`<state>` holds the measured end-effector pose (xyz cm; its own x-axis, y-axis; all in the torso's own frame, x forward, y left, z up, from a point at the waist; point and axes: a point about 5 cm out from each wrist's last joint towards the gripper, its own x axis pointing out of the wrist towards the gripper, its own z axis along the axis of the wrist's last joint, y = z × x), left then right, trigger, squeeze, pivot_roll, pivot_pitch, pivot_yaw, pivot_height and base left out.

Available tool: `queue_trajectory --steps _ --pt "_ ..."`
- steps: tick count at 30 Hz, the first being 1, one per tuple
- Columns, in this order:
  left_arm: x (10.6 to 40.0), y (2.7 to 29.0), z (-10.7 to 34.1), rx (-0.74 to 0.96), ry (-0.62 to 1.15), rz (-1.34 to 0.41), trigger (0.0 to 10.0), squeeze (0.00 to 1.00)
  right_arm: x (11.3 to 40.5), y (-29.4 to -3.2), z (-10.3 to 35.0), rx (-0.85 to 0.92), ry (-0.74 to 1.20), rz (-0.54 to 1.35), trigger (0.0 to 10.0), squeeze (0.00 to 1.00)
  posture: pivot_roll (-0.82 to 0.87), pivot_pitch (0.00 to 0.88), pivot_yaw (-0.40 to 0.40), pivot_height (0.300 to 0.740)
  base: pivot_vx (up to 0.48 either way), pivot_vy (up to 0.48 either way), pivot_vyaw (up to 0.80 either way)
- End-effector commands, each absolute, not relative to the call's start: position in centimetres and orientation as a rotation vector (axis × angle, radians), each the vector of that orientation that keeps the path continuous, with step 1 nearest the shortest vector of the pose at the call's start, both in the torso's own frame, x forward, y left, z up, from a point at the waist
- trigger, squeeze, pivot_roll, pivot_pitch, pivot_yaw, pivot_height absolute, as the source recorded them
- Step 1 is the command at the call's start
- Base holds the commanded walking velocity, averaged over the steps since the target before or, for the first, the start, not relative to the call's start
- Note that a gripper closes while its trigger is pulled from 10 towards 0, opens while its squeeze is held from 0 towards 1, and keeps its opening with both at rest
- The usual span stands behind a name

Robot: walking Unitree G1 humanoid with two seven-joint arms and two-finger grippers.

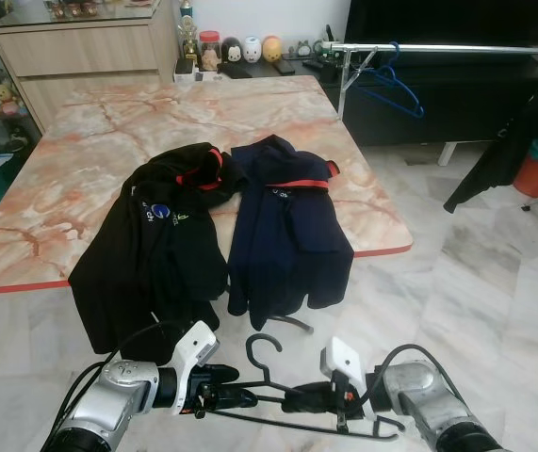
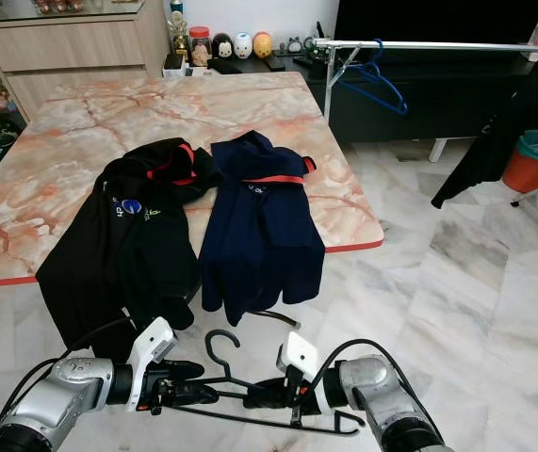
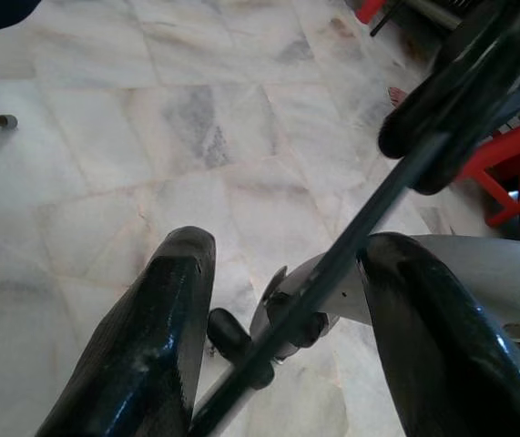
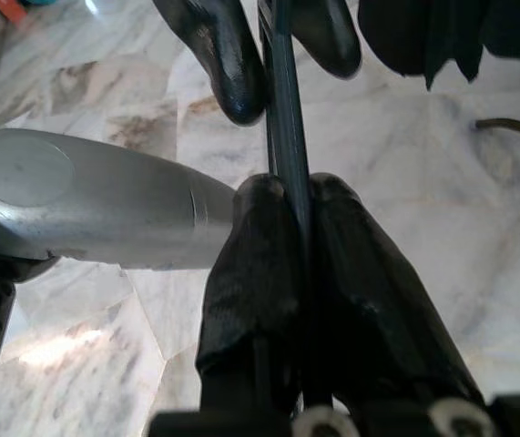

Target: Hang hanger

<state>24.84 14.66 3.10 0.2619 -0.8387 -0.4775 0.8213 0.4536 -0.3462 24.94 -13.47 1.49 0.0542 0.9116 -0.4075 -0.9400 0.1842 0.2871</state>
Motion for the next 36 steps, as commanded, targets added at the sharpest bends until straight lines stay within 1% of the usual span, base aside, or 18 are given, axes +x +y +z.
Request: queue_trajectory --steps 1,8,9,10,11,12,36 --pt "24.52 14.95 2.5 -0.019 0.7 -1.109 10.0 0.0 25.6 -13.21 2.64 -0.042 0.496 1.404 10.0 0.0 0.09 0.0 -0.024 0.74 0.0 0.0 0.0" --pt "24.68 14.99 2.51 -0.016 0.695 -1.101 10.0 0.0 25.46 -13.18 2.8 -0.043 0.5 1.41 10.0 0.0 0.09 0.0 -0.023 0.74 0.0 0.0 0.0" --pt "24.69 15.0 2.51 -0.017 0.696 -1.1 9.0 0.0 25.46 -13.16 2.83 -0.042 0.499 1.409 10.0 0.0 0.09 0.0 -0.023 0.74 0.0 0.0 0.0" --pt "24.69 15.0 2.51 -0.02 0.697 -1.1 6.9 0.0 25.46 -13.15 2.86 -0.042 0.498 1.408 10.0 0.0 0.09 0.0 -0.023 0.74 0.0 0.0 0.0" --pt "24.67 15.0 2.52 -0.022 0.698 -1.101 3.2 0.0 25.47 -13.14 2.9 -0.042 0.498 1.407 10.0 0.0 0.09 0.0 -0.023 0.74 0.0 0.0 0.0" --pt "24.66 14.99 2.54 -0.026 0.698 -1.102 0.0 0.0 25.47 -13.13 2.92 -0.042 0.497 1.407 10.0 0.0 0.09 0.0 -0.023 0.74 0.0 0.0 0.0" --pt "24.4 14.77 2.97 -0.069 0.689 -1.147 0.0 0.0 25.39 -12.74 3.4 -0.047 0.499 1.406 10.0 0.0 0.09 0.0 -0.026 0.74 0.0 0.0 0.0"
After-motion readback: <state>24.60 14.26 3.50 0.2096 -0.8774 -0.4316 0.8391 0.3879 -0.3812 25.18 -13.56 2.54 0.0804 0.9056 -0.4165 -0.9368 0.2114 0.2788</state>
